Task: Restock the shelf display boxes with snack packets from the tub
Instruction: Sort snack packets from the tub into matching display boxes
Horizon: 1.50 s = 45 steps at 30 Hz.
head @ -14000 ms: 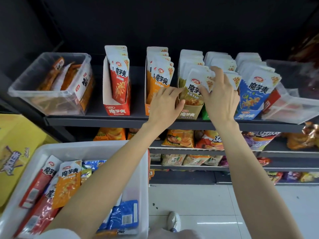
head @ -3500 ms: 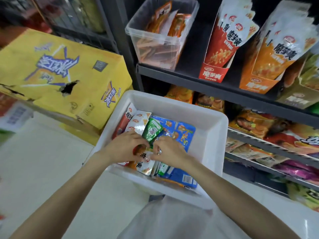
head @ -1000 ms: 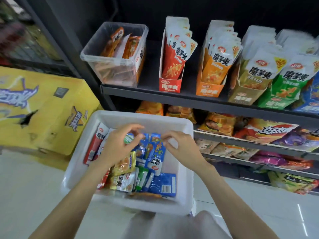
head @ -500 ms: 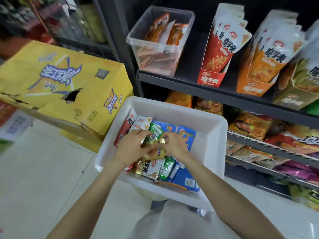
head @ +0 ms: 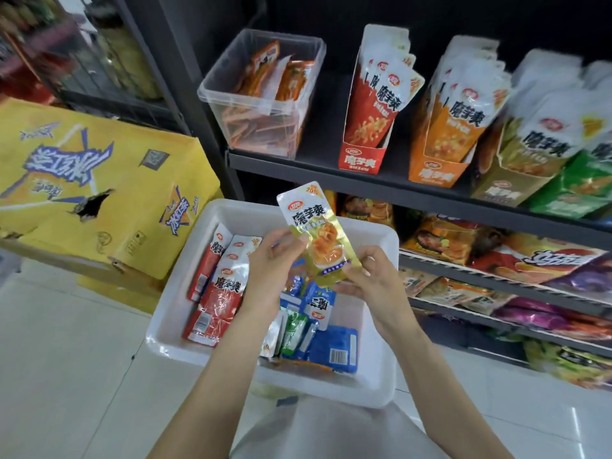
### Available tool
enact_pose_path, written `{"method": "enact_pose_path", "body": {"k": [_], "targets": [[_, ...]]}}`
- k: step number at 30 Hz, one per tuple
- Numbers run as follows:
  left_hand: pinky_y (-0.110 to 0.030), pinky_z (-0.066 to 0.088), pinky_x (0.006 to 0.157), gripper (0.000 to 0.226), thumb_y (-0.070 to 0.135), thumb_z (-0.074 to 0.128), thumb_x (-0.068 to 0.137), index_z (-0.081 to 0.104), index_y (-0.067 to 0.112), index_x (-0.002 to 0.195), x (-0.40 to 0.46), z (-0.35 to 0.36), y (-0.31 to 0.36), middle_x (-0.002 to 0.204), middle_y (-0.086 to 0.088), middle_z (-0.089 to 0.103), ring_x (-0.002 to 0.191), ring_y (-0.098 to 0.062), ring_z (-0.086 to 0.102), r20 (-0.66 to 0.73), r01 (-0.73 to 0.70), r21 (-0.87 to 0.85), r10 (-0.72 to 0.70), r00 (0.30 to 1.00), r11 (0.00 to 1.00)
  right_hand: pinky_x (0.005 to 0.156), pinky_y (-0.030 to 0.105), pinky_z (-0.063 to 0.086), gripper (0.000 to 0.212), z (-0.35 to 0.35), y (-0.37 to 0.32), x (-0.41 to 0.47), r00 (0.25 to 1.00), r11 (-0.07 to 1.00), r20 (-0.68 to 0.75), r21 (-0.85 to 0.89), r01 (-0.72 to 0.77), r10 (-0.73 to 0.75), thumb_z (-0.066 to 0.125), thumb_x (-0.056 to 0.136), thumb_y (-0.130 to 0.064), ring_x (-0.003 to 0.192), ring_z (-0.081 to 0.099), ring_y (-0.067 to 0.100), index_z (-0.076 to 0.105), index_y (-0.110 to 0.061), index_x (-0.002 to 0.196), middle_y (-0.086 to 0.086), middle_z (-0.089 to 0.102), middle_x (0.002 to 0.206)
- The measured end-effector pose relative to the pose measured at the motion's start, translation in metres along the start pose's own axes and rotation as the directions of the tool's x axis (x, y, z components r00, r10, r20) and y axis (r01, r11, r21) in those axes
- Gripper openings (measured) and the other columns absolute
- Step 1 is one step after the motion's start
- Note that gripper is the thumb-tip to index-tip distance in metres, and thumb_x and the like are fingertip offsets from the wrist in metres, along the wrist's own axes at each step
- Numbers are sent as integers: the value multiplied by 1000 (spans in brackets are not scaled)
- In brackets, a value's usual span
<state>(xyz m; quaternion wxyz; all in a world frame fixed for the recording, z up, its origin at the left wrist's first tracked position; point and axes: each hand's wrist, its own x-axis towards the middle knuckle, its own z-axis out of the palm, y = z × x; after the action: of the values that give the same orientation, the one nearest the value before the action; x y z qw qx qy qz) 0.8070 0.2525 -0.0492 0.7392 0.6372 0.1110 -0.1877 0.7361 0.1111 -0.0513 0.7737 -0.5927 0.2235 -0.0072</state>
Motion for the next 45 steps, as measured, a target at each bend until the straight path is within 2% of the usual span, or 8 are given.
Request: {"method": "enact_pose_path", "body": {"k": [6, 11, 16, 24, 28, 31, 37, 45], "targets": [[-7, 47, 69, 33, 6, 75, 77, 61, 31, 93, 8, 23, 11, 90, 18, 67, 81, 9, 62, 207, -394, 432, 336, 919, 811, 82, 22, 52, 58, -36, -18, 0, 972, 906, -71, -384, 180, -224, 72, 82, -19, 98, 60, 5, 37, -30, 127, -9, 54, 113], [-9, 48, 72, 43, 8, 75, 78, 56, 45, 89, 3, 53, 27, 84, 25, 64, 78, 9, 62, 540, -591, 557, 286, 792, 584, 75, 15, 52, 87, -75, -62, -5, 918, 746, -47, -600, 289, -394, 76, 78, -24, 99, 59, -2, 21, -40, 143, -19, 53, 118], [-10, 48, 77, 29, 7, 72, 80, 64, 31, 95, -1, 107, 38, 87, 24, 64, 82, 9, 62, 685, -763, 481, 358, 635, 431, 70, 27, 54, 27, -112, -91, -16, 881, 564, 17, -762, 318, -473, 71, 84, -23, 82, 63, 9, 60, -23, 108, -9, 68, 93], [-21, 41, 96, 24, 13, 61, 88, 64, 13, 112, 4, 198, 50, 114, 2, 62, 110, -11, 54, 600, -933, 327, 730, 327, 148, 62, 7, 43, 21, -190, -134, -22, 287, 490, -402, -772, 404, -870, 62, 93, -20, 67, 54, -14, 62, -4, 107, -18, 58, 79], [-30, 36, 102, 35, 20, 59, 89, 60, 13, 124, 32, 234, 31, 126, -1, 58, 119, -18, 48, 768, -911, 411, 554, 321, -42, 60, 22, 46, 17, -210, -154, 10, 300, 267, -174, -914, 306, -938, 63, 92, -16, 64, 59, 12, 66, -2, 101, 4, 67, 78], [-38, 48, 88, 35, 22, 62, 87, 62, 11, 120, 49, 247, 21, 120, -1, 62, 111, -24, 54, 795, -868, 463, 517, 316, -181, 62, 25, 44, 16, -210, -171, 26, 478, 74, 55, -967, 246, -876, 64, 87, -6, 69, 64, 24, 67, -3, 102, 12, 70, 81], [-37, 48, 89, 32, 15, 62, 86, 63, 11, 117, 55, 248, 17, 118, -2, 62, 109, -25, 55, 802, -872, 447, 520, 294, -197, 60, 29, 34, 36, -194, -192, 53, 751, 41, -59, -998, -43, -658, 60, 91, -16, 72, 60, 33, 51, -9, 124, 16, 60, 75], [-34, 43, 96, 35, 15, 59, 87, 61, 12, 122, 54, 239, 20, 123, -1, 60, 116, -21, 50, 798, -902, 413, 528, 290, -128, 62, 29, 39, 45, -198, -156, 37, 530, 403, -349, -915, -14, -773, 69, 86, -29, 68, 61, 26, 41, -8, 115, 3, 61, 73]]}}
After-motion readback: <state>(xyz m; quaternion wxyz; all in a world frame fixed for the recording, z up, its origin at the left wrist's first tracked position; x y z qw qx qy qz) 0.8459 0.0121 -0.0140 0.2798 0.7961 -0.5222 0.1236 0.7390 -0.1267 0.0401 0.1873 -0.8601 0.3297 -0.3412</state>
